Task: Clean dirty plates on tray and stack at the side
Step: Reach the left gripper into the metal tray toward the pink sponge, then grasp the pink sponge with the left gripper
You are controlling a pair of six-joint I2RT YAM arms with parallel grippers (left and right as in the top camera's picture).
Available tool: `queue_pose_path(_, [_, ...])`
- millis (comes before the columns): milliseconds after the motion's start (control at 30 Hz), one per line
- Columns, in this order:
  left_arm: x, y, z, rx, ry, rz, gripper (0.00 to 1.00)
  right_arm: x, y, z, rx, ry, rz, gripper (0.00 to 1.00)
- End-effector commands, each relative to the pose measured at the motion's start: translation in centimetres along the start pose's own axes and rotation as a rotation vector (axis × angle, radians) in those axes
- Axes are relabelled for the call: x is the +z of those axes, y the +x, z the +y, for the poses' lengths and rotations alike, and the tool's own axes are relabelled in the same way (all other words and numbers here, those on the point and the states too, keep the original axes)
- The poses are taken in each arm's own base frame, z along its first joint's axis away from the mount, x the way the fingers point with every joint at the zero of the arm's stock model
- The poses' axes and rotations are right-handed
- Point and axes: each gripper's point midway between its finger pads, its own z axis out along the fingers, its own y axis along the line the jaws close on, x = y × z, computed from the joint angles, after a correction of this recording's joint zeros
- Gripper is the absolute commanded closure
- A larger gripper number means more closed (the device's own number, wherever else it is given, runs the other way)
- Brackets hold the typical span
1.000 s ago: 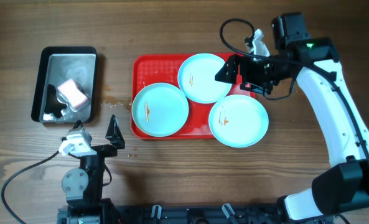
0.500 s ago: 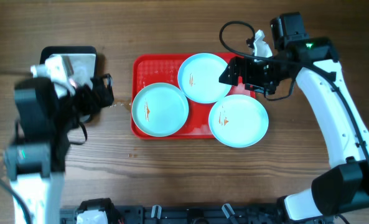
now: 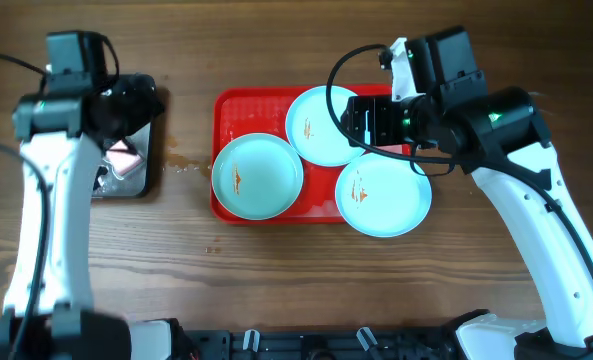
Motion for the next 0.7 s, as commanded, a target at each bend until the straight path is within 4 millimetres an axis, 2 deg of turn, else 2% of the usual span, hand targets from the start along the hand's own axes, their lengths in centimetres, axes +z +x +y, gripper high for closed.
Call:
queue_pose_path(0, [5.4, -0.2, 2.4, -0.146, -0.201, 0.027, 0.00, -0.3, 0.0, 0.6, -0.003, -0.023, 0.003, 0.00])
queue_pose_path(67, [8.2, 0.1, 3.0, -0.175, -0.249, 0.064, 0.00, -0.3, 0.1, 0.5, -0.002, -0.021, 0.010, 0.00])
queue_pose_path(133, [10.0, 0.5, 4.2, -0.213, -0.300, 0.092, 0.00, -0.3, 0.1, 0.5, -0.001, -0.020, 0.011, 0.00])
queue_pose_path(300, [13.0, -0.1, 6.6, -0.234, -0.324, 0.111, 0.00, -0.3, 0.1, 0.5, -0.001, -0.021, 0.009, 0.00])
queue_pose_path(433, [15.8, 0.2, 6.5, -0.163, -0.291, 0.114, 0.01, -0.3, 0.1, 0.5, -0.002, -0.021, 0.008, 0.00])
queue_pose_path(533, [17.9, 0.5, 6.7, -0.123, -0.289, 0.130, 0.07, -0.2, -0.1, 0.6, -0.003, -0.023, 0.003, 0.00])
queue_pose_path(667, [19.6, 0.9, 7.3, -0.132, -0.302, 0.144, 0.11, -0.2, 0.0, 0.5, -0.002, -0.022, 0.004, 0.00])
